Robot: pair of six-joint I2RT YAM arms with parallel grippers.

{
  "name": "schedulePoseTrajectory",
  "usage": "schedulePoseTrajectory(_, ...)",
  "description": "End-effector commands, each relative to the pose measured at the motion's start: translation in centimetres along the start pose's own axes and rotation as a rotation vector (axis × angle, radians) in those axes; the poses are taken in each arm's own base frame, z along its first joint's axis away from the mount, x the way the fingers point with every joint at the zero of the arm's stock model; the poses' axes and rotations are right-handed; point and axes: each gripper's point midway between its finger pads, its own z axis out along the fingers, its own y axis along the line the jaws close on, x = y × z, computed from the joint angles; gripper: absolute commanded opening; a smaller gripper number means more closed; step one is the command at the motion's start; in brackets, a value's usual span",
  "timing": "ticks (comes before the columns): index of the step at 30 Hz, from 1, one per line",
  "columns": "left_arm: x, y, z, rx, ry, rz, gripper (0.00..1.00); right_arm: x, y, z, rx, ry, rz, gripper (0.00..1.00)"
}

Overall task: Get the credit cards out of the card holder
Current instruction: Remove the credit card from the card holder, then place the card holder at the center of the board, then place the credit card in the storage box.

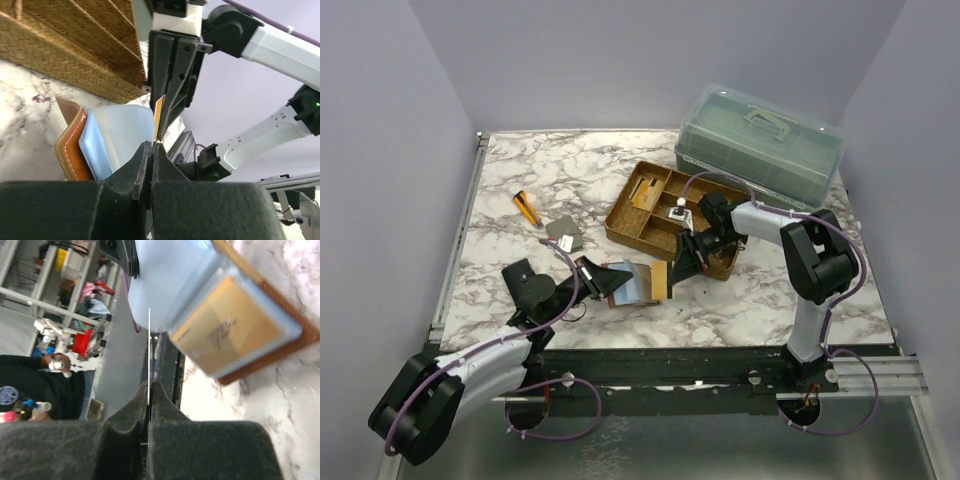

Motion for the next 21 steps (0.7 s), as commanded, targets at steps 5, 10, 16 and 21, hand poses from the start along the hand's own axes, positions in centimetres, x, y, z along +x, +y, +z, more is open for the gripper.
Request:
schedulePoseTrajectory(5,2.0,5.1,-1.9,-0.255,0.075,-0.080,0.00,-2.7,-1.1,-2.5,0.296,0.060,-0.207,0.00)
schedulePoseTrajectory(10,3.2,8.4,-2.8,-0.409,0.109,-0.124,0.00,-6.4,-4.4,-3.5,0.427,0.068,-0.150,0.00)
schedulePoseTrajectory(16,2.4,11.0,-2.8,-0.558,0.083,-0.130,0.00,-13.7,-8.2,-4.8,0.612,-0.087,-0.097,0.00)
schedulePoseTrajectory(21,2.0,12.6,-3.0,-0.679,0.088,-0.136,0.00,-18.8,-11.6,-6.5,0.773,-0.216,-0.045,0.00)
